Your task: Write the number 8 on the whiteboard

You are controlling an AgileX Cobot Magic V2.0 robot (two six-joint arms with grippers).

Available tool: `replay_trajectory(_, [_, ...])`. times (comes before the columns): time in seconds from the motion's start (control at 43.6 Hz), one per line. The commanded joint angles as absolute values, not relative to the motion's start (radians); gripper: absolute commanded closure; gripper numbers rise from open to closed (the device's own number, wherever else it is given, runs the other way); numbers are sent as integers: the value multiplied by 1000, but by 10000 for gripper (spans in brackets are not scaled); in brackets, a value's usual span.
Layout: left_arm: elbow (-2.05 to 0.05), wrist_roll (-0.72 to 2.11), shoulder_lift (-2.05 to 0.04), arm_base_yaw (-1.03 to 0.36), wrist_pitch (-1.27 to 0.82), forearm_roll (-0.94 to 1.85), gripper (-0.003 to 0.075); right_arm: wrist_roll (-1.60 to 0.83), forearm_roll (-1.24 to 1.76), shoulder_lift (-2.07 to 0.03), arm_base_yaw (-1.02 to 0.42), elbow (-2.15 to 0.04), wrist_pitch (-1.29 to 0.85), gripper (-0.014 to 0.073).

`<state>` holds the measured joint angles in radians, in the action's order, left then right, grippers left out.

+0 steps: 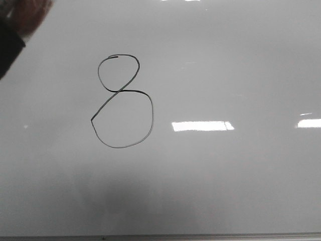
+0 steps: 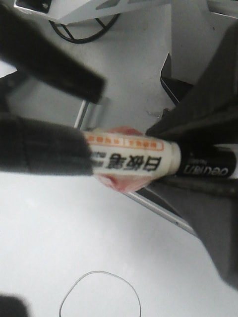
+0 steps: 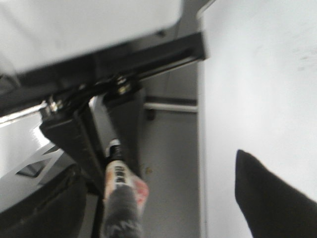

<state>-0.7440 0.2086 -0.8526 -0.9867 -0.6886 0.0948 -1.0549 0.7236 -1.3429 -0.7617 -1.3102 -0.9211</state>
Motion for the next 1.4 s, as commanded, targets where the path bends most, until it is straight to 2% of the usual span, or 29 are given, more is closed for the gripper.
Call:
replay_trajectory(0.0, [-779, 178, -881, -975, -631, 95, 741, -1019, 772, -1252, -704, -1341, -870, -20])
replay_trajectory(0.161, [-779, 110, -951, -865, -631, 95, 741, -970, 771, -1116, -566, -1279, -879, 64])
replay_trajectory(0.252, [-780, 81, -976, -753, -631, 95, 741, -957, 771, -1011, -491, -1178, -864, 118])
replay_trajectory(0.39, [-780, 61, -1006, -506, -631, 92, 741, -889, 771, -823, -364, -959, -820, 207])
replay_trajectory(0.62, [-780, 61, -1058, -138, -577, 86, 741, -736, 771, -472, -201, -601, -675, 465])
replay_trajectory(0.78, [-778, 61, -1139, -7, -522, 86, 741, -725, 771, -293, -142, -446, -586, 657])
replay_trajectory(0.941, [-778, 61, -1253, 38, -449, 86, 741, -722, 771, -208, -131, -375, -533, 655])
replay_trajectory(1.239, [-778, 61, -1413, 70, -214, 107, 741, -722, 771, -205, -131, -364, -535, 655])
replay_trajectory(1.377, [-785, 61, -1465, 70, -171, 108, 741, -722, 771, -205, -131, -364, -538, 655])
